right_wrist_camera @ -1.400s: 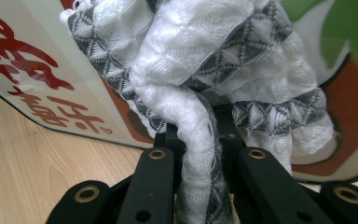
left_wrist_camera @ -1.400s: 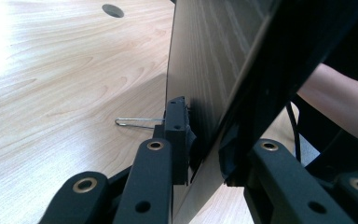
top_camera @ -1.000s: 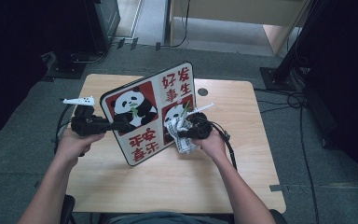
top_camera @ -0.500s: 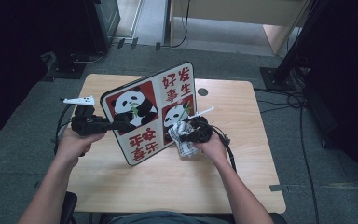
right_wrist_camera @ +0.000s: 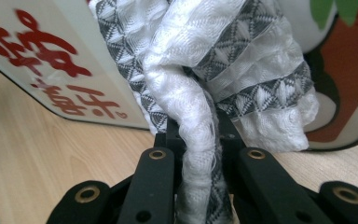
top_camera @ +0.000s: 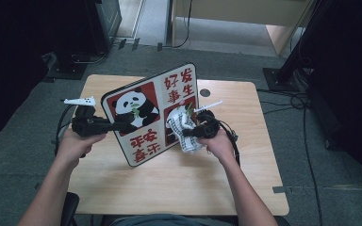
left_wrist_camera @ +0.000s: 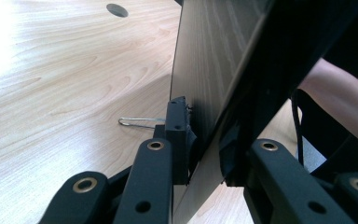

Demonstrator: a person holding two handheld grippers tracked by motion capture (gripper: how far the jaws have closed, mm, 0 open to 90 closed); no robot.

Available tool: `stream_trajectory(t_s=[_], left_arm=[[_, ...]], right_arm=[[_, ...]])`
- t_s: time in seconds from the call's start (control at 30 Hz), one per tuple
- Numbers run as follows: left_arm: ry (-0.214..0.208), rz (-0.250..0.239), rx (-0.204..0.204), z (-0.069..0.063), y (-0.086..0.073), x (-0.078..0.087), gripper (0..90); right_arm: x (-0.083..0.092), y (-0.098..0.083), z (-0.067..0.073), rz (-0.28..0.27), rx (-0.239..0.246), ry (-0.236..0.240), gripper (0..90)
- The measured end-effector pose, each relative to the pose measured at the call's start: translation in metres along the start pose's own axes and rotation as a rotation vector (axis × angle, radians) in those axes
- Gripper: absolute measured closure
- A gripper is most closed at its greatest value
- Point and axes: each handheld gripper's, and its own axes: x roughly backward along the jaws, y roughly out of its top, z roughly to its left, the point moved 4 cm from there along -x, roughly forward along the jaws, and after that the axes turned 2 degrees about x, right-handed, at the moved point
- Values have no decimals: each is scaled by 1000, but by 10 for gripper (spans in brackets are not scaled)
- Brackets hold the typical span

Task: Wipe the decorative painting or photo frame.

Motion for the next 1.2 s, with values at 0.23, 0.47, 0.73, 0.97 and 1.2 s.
stream_trajectory(t_s=[0.23,0.47,0.73,0.97,1.2], left_arm=[[7,-1,1,0,0,0,774],[12,3,0,-1,0,0,775],[11,-6,0,-1,-1,0,775],[15,-5,-2,-1,-1,0,776],[9,-7,-4,0,-1,0,777]], right_arm=[[29,25,13,-23,51,-10,822],[53,54,24,-12,76,-12,823],[77,88,41,-43,134,-22,823],[90,113,58,-66,183,-34,822],[102,143,79,-111,232,-30,821]])
